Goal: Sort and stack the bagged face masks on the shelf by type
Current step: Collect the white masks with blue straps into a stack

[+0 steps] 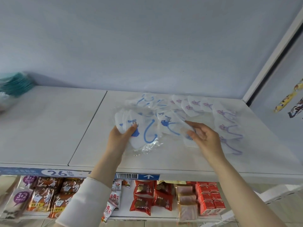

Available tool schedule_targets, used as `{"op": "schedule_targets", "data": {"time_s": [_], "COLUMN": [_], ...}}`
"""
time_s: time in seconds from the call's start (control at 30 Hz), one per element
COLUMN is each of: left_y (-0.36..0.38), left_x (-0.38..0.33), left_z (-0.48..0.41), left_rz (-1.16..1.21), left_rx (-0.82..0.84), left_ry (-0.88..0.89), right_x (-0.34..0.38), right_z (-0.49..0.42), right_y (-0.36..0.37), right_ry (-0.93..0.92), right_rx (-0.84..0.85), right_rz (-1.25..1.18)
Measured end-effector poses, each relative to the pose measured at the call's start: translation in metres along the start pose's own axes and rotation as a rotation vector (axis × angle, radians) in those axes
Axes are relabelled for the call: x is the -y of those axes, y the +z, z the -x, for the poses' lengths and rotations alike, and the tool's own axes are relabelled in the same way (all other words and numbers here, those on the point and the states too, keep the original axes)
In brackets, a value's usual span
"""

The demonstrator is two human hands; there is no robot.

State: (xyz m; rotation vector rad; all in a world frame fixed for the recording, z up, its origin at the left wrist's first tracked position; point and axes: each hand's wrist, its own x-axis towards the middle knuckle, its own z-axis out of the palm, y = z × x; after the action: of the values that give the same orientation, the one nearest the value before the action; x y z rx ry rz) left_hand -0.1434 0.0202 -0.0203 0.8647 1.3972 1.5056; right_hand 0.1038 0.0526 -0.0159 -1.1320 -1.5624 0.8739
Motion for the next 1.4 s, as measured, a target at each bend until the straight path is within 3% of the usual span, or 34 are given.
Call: {"op": "schedule_targets", "data": {"time_s": [0.13, 0.3, 0.4, 0.47, 0.57, 0.77, 0.97, 1.27, 1.4], "left_y": [0.032, 0.057, 0.058, 0.053, 0.044, 0.035, 0.029, 0.036, 0.043], "left_x": [0.001, 0.001, 0.003, 0.004, 0.003, 0.002, 0.001, 0.008, 0.009], "left_z": [0.009, 0.017, 0.011, 0.004, -0.004, -0.005, -0.006, 0.001, 0.007], "left_rz": [-0.01, -0.046, -0.124, -0.12, -0.1, -0.072, -0.006, -0.059, -0.086], "left_rx": [0.152, 0.295, 0.227, 0.119, 0.027, -0.005, -0.056, 0.012, 0.065], "left_ry": [-0.014, 0.013, 0.006, -0.013, -0.031, -0.019, -0.017, -0.038, -0.064], "right_x": [0.004, -0.004, -0.005, -0.01, -0.023, -0.026, -0.03, -0.002, 0.006], "right_z": [0.006, 0.008, 0.008, 0.005, -0.001, 0.004, 0.012, 0.027, 0.037], "right_y": [0.0, -0.005, -0.02, -0.035, -0.046, -0.037, -0.042, -0.035, -0.022], "right_ry": [-0.397, -0.53, -0.272, -0.032, 0.228, 0.164, 0.028, 0.077, -0.06], "right_rx": [0.174, 0.344, 0.303, 0.237, 0.31, 0.185, 0.201, -0.392, -0.431], "right_rz": [0.257, 0.572, 0.517, 0.672, 0.915, 0.791, 0.612, 0.063, 0.009]}}
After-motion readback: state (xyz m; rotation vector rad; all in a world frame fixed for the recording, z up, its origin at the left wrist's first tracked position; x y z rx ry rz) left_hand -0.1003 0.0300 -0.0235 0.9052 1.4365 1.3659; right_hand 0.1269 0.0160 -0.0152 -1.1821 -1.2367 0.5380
